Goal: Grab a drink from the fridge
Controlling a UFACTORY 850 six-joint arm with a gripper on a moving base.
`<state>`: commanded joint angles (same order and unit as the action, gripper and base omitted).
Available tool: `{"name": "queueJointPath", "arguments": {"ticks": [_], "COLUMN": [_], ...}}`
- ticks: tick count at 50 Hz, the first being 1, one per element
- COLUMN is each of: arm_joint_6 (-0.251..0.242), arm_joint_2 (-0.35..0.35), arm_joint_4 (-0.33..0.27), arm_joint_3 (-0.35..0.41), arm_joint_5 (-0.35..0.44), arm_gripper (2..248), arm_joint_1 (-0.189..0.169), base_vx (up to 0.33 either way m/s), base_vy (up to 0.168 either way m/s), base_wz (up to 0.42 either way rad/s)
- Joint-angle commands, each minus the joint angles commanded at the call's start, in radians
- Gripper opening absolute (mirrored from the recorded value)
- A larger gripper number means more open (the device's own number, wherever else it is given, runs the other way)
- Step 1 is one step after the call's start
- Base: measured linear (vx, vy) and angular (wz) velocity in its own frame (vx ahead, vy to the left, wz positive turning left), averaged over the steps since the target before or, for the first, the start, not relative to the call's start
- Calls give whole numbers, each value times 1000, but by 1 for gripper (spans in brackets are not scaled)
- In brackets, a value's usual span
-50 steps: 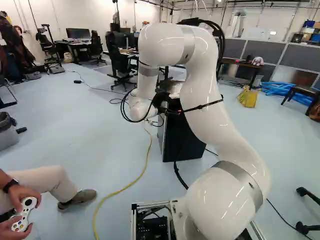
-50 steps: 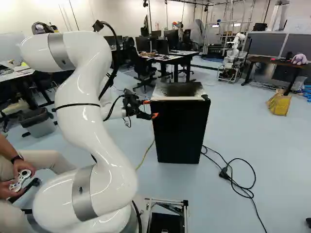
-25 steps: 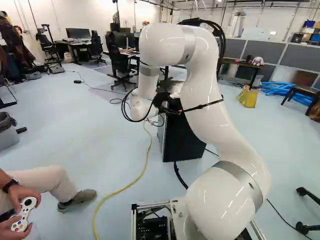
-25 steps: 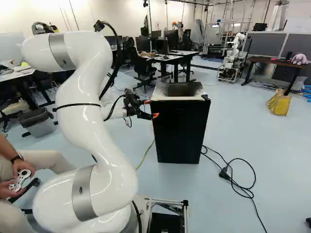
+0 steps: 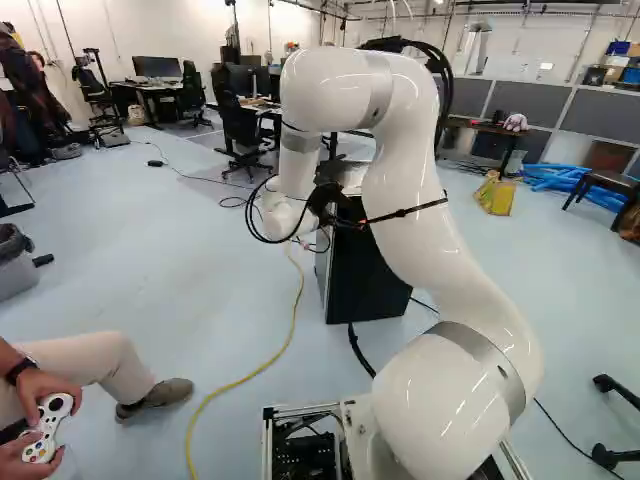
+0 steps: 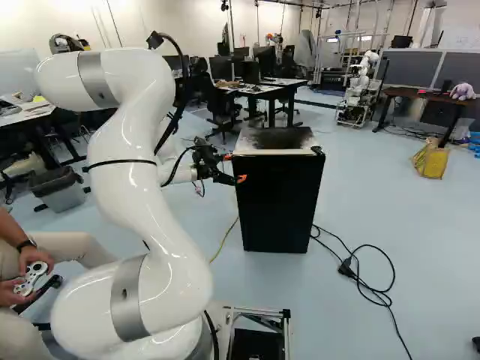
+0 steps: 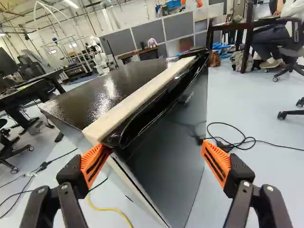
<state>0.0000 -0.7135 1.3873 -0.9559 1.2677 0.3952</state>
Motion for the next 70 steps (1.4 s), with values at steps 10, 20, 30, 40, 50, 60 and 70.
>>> {"name": "queueJointPath", "arguments": {"ticks": [10, 20, 30, 40, 50, 60, 70], "arm_joint_6": [0, 0, 0, 0, 0, 0, 0], "arm_joint_2": [4, 13, 28, 45, 64, 80, 100], "arm_joint_4": [0, 0, 0, 0, 6, 13, 28], "arm_joint_3": [8, 24, 51, 82, 117, 148, 183], "arm_joint_5": [0, 0, 0, 0, 0, 0, 0], "arm_gripper": [247, 247, 247, 247, 247, 247, 247], "arm_joint_1": [-8, -15, -14, -7, 1, 8, 17], "base_vx": [0, 0, 0, 0, 0, 0, 0], "base_vy": [0, -1, 0, 0, 0, 0, 0], "base_wz": [0, -7, 0, 0, 0, 0, 0]}}
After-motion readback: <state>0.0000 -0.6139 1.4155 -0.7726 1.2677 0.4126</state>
